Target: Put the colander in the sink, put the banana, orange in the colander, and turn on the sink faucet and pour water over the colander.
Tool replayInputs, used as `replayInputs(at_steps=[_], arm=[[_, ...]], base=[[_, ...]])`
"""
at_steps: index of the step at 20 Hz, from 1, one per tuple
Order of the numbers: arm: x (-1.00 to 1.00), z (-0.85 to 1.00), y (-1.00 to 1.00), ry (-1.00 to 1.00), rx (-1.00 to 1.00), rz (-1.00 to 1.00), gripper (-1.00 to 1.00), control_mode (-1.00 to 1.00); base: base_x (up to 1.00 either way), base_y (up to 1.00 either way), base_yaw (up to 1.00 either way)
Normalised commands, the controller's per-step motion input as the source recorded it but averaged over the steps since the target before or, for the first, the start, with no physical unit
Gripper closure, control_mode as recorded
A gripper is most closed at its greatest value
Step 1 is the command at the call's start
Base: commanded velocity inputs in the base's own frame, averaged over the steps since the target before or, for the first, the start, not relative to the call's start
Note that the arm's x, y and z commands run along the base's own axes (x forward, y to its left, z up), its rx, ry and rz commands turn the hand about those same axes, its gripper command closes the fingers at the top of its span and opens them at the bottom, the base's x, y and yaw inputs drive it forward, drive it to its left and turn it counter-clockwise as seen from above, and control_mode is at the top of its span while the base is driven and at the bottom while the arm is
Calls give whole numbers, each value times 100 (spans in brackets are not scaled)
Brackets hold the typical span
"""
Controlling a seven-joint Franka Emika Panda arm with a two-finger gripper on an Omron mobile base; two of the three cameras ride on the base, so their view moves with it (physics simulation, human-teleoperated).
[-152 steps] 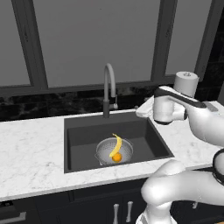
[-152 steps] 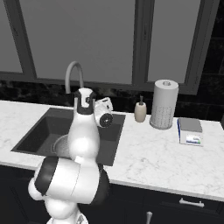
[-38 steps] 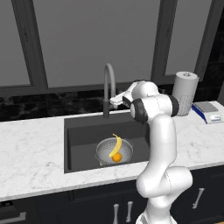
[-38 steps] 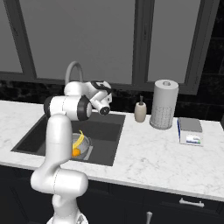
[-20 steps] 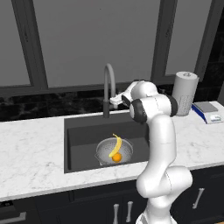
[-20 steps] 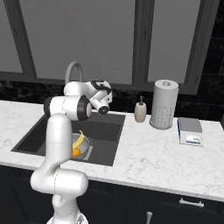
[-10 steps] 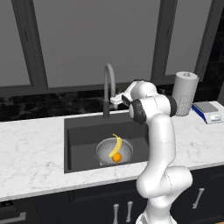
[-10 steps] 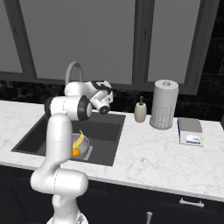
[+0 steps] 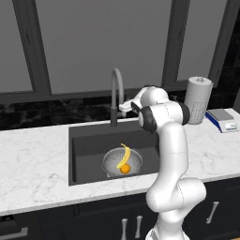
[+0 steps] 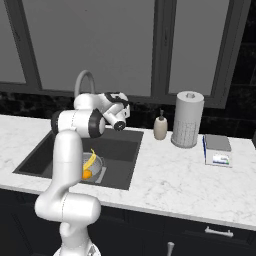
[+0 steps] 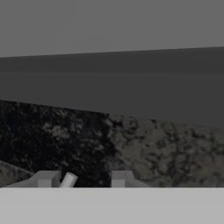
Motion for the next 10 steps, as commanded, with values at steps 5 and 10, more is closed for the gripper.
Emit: replayInputs(at_steps=[5,10], arm=[[0,-29,-58,0,0,0,100,-100],[0,-29,-62,0,0,0,100,-100]], base=[[0,0,0],[0,0,0]])
